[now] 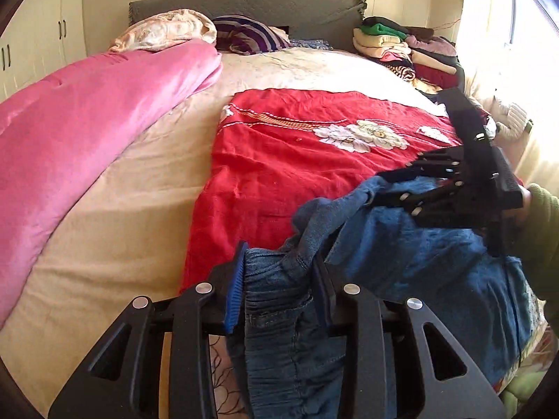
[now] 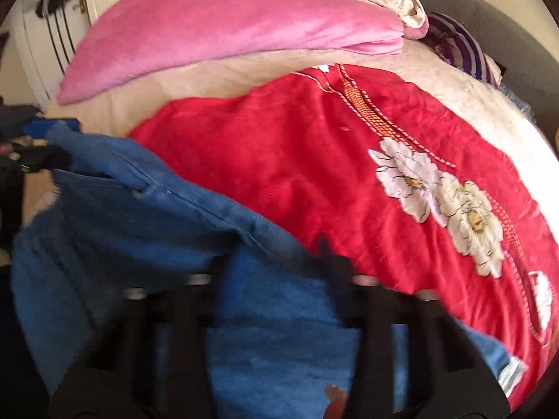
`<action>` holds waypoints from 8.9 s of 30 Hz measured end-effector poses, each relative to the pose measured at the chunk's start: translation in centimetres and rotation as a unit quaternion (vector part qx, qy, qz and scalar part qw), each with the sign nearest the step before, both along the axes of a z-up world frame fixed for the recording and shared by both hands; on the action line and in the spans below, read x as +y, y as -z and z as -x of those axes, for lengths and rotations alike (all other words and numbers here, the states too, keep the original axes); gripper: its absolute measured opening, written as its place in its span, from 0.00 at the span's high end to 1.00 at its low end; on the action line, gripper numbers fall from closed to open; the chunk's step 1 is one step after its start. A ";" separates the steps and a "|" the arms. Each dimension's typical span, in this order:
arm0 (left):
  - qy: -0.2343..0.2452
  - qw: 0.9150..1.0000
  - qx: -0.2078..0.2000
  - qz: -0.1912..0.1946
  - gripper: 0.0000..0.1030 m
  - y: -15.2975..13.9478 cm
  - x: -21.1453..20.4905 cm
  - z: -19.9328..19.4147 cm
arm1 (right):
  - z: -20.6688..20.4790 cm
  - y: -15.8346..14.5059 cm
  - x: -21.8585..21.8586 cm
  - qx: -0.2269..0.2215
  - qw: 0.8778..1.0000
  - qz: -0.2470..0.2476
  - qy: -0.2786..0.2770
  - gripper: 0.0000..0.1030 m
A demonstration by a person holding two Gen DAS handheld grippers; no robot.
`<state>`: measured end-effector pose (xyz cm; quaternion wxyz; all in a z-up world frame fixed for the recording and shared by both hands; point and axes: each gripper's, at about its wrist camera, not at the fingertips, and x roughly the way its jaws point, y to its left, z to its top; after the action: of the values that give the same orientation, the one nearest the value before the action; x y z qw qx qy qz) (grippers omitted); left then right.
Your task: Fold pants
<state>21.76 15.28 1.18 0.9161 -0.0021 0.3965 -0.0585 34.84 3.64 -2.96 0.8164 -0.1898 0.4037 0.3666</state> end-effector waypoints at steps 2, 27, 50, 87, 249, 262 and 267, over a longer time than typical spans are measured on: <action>-0.007 1.000 0.003 0.000 0.69 0.3 0.4 0.1 | 0.8 -0.6 -0.5 0.002 1.000 -0.016 0.000 0.93; 0.060 0.998 0.014 -0.012 0.67 1.7 0.3 12.6 | 25.1 -3.0 -4.0 0.033 0.995 -0.077 -0.061 0.98; 0.036 0.997 0.060 -0.021 0.63 3.1 -3.1 14.1 | 26.4 1.1 -2.0 0.101 0.991 -0.070 -0.053 0.85; 0.108 0.992 0.032 0.059 0.24 0.4 -12.2 15.0 | 16.5 -5.0 -18.1 0.011 0.963 -0.110 0.246 0.27; 0.087 0.992 0.055 0.078 0.60 3.3 -15.5 -1.3 | 11.6 -0.4 -36.3 0.017 0.922 -0.142 0.360 0.59; -0.018 0.998 0.004 0.052 0.29 -0.4 -6.8 10.8 | 21.0 1.3 -36.2 0.087 0.917 -0.164 0.354 0.52; -0.076 0.996 -0.004 0.047 0.26 -0.8 -2.5 14.7 | 21.6 3.8 -34.8 0.113 0.915 -0.153 0.356 0.50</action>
<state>7.05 12.78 1.99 0.9185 -0.0753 0.3882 -0.0078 13.24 -31.19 -6.78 0.8608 0.1360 0.4735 0.1281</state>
